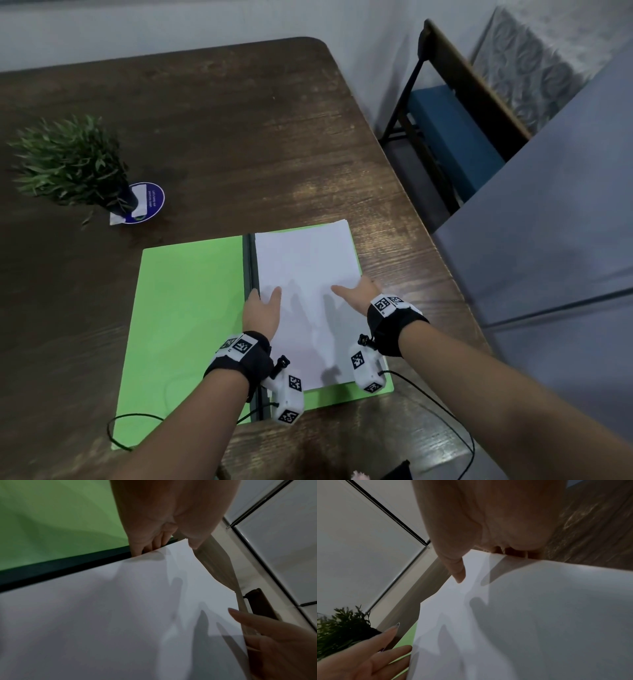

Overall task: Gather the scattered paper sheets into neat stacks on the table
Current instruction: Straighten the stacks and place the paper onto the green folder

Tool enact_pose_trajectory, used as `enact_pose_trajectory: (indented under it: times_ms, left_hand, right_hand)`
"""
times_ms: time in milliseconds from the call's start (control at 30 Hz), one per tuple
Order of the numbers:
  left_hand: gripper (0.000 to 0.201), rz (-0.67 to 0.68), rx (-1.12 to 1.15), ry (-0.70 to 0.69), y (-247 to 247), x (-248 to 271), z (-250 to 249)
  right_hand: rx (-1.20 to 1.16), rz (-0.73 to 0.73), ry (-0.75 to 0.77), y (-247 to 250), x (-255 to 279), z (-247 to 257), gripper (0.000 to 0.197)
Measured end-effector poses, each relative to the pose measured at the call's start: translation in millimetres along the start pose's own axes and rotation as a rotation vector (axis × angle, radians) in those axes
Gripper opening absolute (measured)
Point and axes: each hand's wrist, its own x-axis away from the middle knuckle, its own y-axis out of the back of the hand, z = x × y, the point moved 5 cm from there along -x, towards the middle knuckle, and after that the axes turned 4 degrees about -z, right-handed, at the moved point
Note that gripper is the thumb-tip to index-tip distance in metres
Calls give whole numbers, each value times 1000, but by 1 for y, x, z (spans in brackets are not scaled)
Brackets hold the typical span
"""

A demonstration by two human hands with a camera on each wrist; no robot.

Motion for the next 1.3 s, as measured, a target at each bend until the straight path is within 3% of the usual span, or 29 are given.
enact_pose_trajectory:
  times_ms: [200, 333, 500, 633, 733, 833, 967, 1167, 1300]
  left_hand:
    - [59, 3, 128, 26, 1, -1, 8]
    - [60, 30, 78, 7, 0, -3, 6]
    - [45, -19, -21, -73, 19, -8, -3]
    - [50, -140, -83, -103, 58, -25, 7]
    - [63, -217, -331, -32, 96, -37, 29]
    - [78, -246, -476, 142, 141, -43, 63]
    - [94, -282, -462, 339, 183, -45, 106]
    - [98, -259, -396, 374, 208, -58, 130]
    - [114, -157, -303, 450, 223, -74, 148]
  right_hand:
    - [77, 0, 18, 6, 6, 2, 89]
    - [57, 11, 35, 10, 5, 3, 81]
    - [-12, 0, -59, 21, 6, -6, 102]
    - [-107, -18, -92, 27, 11, -11, 104]
    - [-103, 15, -126, 27, 18, -8, 105]
    - [-71, 11, -140, 30, 24, -4, 103]
    - [-48, 12, -158, 31, 29, -1, 108]
    - [-74, -6, -211, 23, 40, 6, 118]
    - [-90, -3, -235, 12, 50, 12, 116]
